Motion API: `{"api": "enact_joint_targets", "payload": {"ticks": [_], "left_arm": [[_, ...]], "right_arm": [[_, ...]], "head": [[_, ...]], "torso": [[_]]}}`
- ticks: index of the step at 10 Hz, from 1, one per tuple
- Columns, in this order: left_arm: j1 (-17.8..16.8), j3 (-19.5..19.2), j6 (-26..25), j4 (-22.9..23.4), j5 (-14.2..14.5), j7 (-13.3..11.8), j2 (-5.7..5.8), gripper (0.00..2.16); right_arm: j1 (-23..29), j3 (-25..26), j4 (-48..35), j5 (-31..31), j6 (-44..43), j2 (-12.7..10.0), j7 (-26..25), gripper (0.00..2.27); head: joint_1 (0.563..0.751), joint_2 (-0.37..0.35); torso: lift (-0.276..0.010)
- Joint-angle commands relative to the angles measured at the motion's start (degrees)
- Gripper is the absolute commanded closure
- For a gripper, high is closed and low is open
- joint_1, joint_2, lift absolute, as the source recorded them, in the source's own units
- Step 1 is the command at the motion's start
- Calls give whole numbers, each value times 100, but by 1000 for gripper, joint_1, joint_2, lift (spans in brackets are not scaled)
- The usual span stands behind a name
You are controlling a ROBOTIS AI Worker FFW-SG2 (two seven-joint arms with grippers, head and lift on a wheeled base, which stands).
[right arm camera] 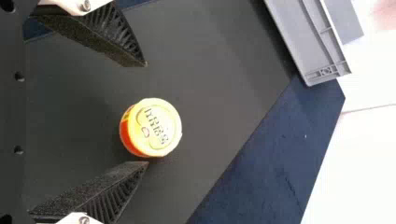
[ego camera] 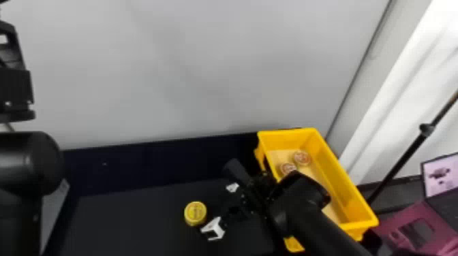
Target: Pick up the round yellow can and place it in the yellow rectangular box
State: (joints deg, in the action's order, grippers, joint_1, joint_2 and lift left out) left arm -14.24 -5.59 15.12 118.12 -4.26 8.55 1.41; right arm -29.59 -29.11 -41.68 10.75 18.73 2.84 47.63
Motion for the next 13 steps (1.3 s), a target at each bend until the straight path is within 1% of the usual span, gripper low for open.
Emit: {"api": "enact_joint_targets", "payload": {"ticks": [1,2,3,4,5,9,13], "left_arm": [[17,5,52,-35,4,-2,0,75],[0,-3,52,-35,4,-55,17,73],[-9,-3,70,-17,12,-55,44,73],[-9,-21,70,1,12,-64,44,73],[-9,-30,78,9,12,-64,52,73],[-9,-47,114,27,12,-73,44,73],[-44,5,114,9,12,-108,44,70]], "right_arm": [[-3,220,283,-55,-387,-82,-226,-1],[5,282,397,-82,-571,-143,-349,-1],[32,352,459,-108,-677,-187,-498,-1],[102,528,459,-134,-721,-240,-560,-1],[137,546,441,-152,-756,-266,-560,-1],[296,572,424,-178,-765,-289,-604,-1],[199,502,740,-178,-958,-289,-727,7]], "head": [[694,-78],[694,-78],[694,-78],[694,-78],[694,-78],[694,-78],[694,-78]], "torso": [[-5],[-5],[-5],[-5],[-5],[-5],[-5]]}}
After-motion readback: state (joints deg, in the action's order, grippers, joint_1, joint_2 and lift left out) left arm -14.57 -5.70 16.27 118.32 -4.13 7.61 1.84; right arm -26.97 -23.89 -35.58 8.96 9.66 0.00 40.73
